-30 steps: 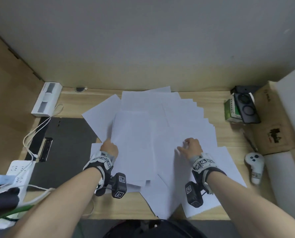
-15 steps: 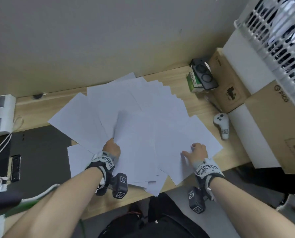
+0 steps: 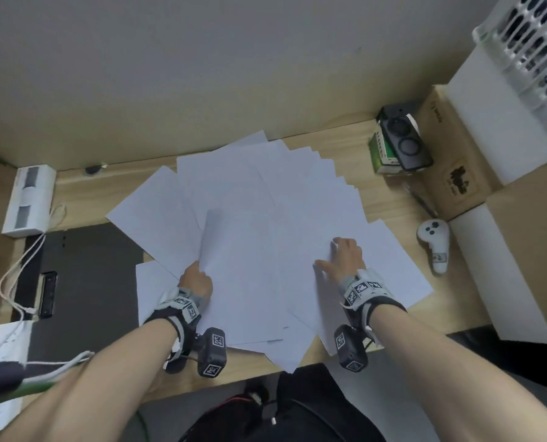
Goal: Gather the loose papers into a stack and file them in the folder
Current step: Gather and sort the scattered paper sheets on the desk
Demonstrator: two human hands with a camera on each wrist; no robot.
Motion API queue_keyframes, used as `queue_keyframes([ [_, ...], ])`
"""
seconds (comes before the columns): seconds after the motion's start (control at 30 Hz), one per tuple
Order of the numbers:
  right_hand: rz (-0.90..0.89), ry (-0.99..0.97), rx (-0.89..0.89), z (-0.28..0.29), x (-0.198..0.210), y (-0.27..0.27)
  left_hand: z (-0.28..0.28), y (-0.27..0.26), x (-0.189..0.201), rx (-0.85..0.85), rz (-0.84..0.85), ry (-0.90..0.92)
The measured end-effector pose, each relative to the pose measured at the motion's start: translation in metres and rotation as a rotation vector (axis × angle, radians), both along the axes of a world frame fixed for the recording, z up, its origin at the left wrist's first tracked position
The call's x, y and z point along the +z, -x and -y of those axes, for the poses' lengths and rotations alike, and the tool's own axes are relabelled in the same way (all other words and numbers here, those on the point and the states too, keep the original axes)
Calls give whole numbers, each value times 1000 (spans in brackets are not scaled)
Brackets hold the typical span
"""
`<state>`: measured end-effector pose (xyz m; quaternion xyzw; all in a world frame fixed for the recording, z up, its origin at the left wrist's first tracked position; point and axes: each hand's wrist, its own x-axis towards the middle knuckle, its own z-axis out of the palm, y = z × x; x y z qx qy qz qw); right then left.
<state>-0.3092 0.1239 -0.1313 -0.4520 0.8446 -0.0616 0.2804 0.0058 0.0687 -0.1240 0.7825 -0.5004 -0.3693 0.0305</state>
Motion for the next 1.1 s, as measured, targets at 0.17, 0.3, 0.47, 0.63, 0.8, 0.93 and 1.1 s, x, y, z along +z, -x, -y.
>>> queue_keyframes([
  [0.17, -127, -25, 87, 26, -5, -9, -3, -4, 2, 49, -3, -19],
  [0.3, -150, -52, 141, 42, -6, -4, -9, -9, 2, 113, -20, -49],
  [0.47, 59, 12, 130, 46, -3, 15, -11, -12, 8, 152, -31, -48],
  [0.63, -16, 130, -31, 51, 23, 23, -7, -18, 19, 160, -38, -20],
  [0.8, -15, 225, -138, 52, 47, 33, 1, -19, 23, 158, -47, -6],
  [0.93, 75, 255, -191, 43, 48, 22, 4, -17, 21, 177, -138, -75],
  [1.1, 208, 114, -85, 20, 29, -18, 2, -9, 3, 155, -220, -199],
])
